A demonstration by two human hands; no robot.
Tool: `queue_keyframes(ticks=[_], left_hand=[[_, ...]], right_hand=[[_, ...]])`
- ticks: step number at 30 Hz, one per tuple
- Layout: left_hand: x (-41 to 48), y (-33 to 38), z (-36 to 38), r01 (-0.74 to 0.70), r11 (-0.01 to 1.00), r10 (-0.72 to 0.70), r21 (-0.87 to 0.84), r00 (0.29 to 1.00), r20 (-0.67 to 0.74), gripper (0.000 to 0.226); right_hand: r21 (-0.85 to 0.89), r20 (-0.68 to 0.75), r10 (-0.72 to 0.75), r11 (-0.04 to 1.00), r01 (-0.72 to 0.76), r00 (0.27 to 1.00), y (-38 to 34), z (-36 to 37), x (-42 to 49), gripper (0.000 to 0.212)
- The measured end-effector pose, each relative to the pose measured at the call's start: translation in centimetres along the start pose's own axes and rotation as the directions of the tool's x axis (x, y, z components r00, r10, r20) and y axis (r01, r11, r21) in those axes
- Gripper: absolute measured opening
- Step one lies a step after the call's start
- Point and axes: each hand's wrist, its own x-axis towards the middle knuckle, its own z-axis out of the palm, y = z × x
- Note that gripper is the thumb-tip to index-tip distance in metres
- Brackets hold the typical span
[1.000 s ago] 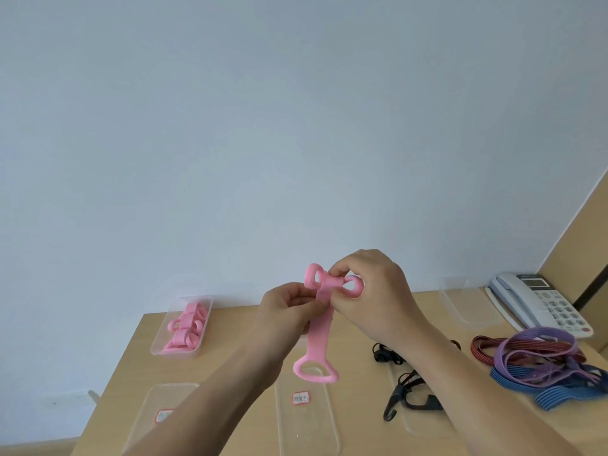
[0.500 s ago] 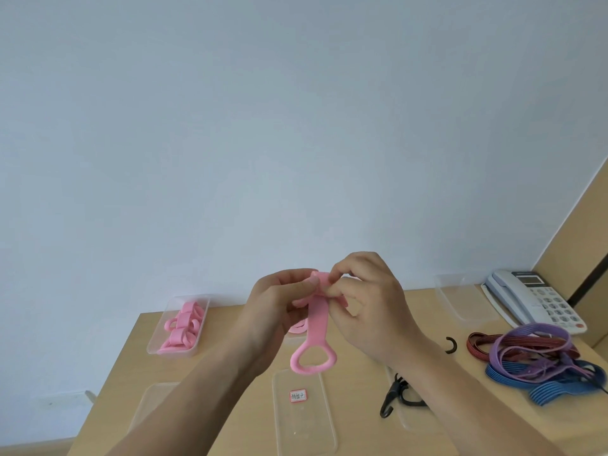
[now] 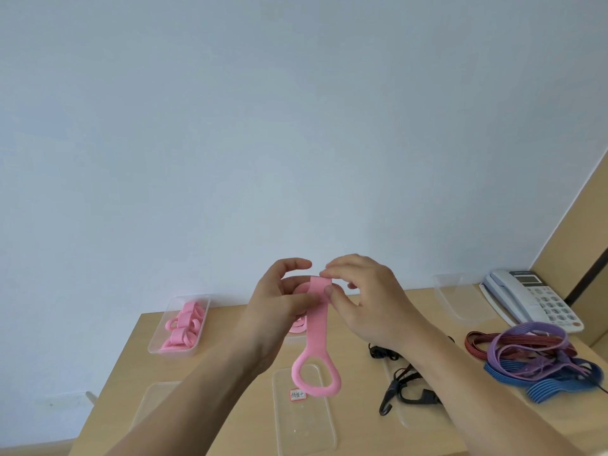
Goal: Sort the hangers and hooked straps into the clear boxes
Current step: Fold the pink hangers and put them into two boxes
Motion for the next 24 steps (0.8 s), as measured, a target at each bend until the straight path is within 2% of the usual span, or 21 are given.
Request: queue_keyframes(ticks=[2,9,14,20,24], left_hand=[[-0.1,0.0,0.2,-0.003,1.000,0.003,-0.021,1.000,-0.031,0.062],[-0.6,-0.6,0.5,0.091,0.988,-0.093,-0.127,0.996,-0.010,0.070],[-1.1,-0.3,0.9,0.139,0.988,-0.141,-0.064,0.990,-0.017,0.075],[-1.4,-0.2,0.9,0.148,0.987,-0.149,-0.063,0.989,-0.020,0.053],[-1.5,-0.2,1.0,0.124,0.990,-0.124,-0.069,0.992,0.010,0.041]], right_hand=[[0.041,0.024,0.003,0.999,-0.004,1.000,-0.1,0.0,-0.2,0.018],[0.204,-0.092,0.045,0.979,-0.026,0.995,0.0,-0.5,-0.9,0.014],[0.222,-0.164,-0.020,0.973,0.057,0.986,-0.5,-0.6,-1.0,0.012],[0.198,-0.227,-0.068,0.973,0.115,0.972,-0.3,-0.8,-1.2,0.019],[0.142,-0.284,-0.158,0.968,0.205,0.946,-0.3,-0.4,-1.2,0.024]])
